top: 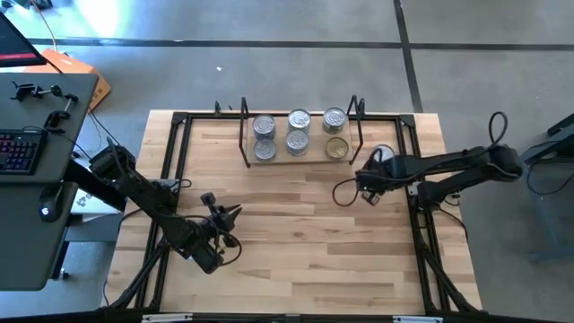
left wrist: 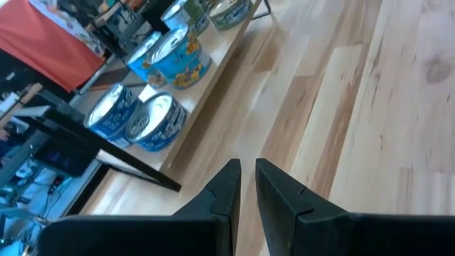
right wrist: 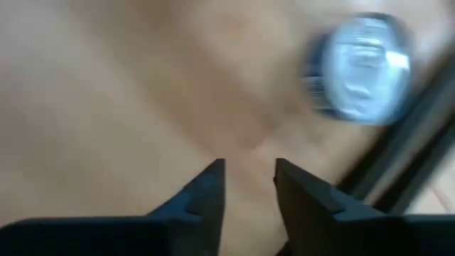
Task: Stack canned seafood by type on shelf
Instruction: Stack the blue tuna can on top of the blue tuna can on the shelf
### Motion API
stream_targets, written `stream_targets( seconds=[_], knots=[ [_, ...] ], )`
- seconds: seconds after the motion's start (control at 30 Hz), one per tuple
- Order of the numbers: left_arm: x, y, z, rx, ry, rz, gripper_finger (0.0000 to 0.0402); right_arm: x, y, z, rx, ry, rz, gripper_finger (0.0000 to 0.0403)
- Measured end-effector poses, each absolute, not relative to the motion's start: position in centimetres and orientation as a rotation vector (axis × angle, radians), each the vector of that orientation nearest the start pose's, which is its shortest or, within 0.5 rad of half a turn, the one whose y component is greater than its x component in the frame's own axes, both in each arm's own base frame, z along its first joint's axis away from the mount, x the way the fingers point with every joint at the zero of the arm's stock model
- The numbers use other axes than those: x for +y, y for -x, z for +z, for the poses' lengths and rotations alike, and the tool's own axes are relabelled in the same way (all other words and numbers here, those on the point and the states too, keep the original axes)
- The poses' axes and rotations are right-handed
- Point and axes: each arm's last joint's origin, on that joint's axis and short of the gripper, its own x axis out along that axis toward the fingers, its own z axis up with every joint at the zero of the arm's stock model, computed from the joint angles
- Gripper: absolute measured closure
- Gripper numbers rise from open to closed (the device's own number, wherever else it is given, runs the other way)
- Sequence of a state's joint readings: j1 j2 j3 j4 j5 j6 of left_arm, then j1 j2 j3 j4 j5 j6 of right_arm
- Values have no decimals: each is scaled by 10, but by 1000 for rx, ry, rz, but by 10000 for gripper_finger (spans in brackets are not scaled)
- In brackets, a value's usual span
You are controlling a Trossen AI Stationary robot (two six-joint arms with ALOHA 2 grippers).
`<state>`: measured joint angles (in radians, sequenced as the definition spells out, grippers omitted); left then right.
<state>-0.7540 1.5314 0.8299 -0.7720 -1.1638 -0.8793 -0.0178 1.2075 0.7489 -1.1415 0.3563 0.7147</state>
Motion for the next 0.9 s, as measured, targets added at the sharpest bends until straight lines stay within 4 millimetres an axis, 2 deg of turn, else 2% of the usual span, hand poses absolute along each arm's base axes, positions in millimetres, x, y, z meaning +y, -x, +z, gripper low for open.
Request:
stream_targets(
  seconds=[0.1, 0.3, 0.67, 0.8, 0.9],
  knots=[
    [-148, -197, 177, 585, -413, 616, 367, -21, -165, 187, 1287, -301, -986, 331],
    [-148, -198, 177, 573, -436, 617, 367, -40, -161, 167, 1167, -287, -1125, 396],
    [-149, -198, 177, 572, -435, 617, 367, -73, -152, 148, 1158, -294, -1152, 402],
    [-149, -199, 177, 571, -426, 614, 367, -75, -151, 148, 1185, -329, -1110, 402],
    [-150, -199, 177, 565, -415, 613, 367, -69, -152, 147, 1214, -393, -1028, 402]
  ],
)
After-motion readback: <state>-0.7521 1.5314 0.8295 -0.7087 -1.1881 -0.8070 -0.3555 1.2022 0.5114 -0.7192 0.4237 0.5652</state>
